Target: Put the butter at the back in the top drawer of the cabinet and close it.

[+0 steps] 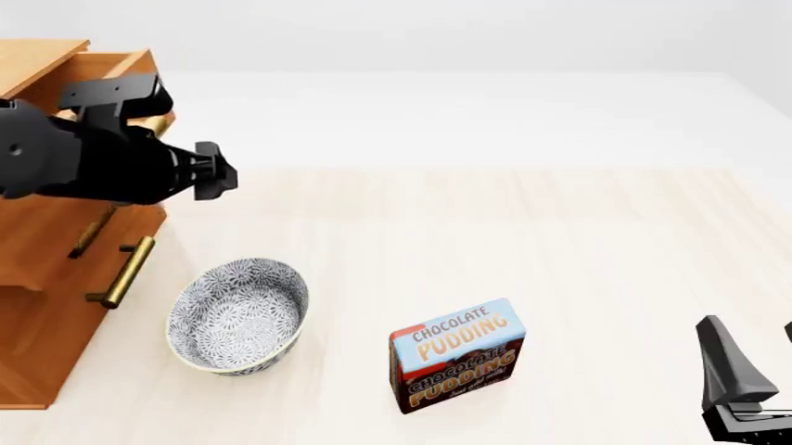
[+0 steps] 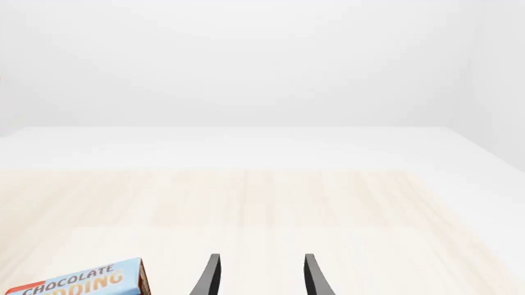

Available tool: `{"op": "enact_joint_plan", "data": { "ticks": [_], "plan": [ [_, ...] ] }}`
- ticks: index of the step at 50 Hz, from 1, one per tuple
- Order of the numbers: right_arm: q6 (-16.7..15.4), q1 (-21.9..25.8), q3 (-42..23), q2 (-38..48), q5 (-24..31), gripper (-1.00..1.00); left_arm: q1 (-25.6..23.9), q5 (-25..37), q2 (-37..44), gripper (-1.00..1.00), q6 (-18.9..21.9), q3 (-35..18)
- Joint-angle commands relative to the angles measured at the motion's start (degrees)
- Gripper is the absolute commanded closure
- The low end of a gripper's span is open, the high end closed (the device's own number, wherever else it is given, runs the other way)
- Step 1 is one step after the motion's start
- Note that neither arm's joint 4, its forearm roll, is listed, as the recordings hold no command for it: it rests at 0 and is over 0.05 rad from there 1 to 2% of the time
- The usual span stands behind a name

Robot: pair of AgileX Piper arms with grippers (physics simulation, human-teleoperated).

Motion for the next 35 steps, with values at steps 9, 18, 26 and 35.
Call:
{"op": "enact_joint_plan", "data": {
  "ticks": [9,18,26,35],
  "plan": [
    [0.0,0.0,0.0,0.0,0.0,-1.0,7.1,-0.16,-0.5,-1.0,-0.97,1.39],
    [0.0,0.0,0.0,0.0,0.0,-1.0,8.81,0.52,-1.2,-1.0,-1.98,1.11],
    [0.0,0.0,0.0,0.0,0.0,-1.0,10.74,1.16,-1.41,-1.0,-1.95,0.24],
    [0.0,0.0,0.0,0.0,0.0,-1.0,12.12,1.12,-0.82,-1.0,-2.23,-0.02]
  ]
}}
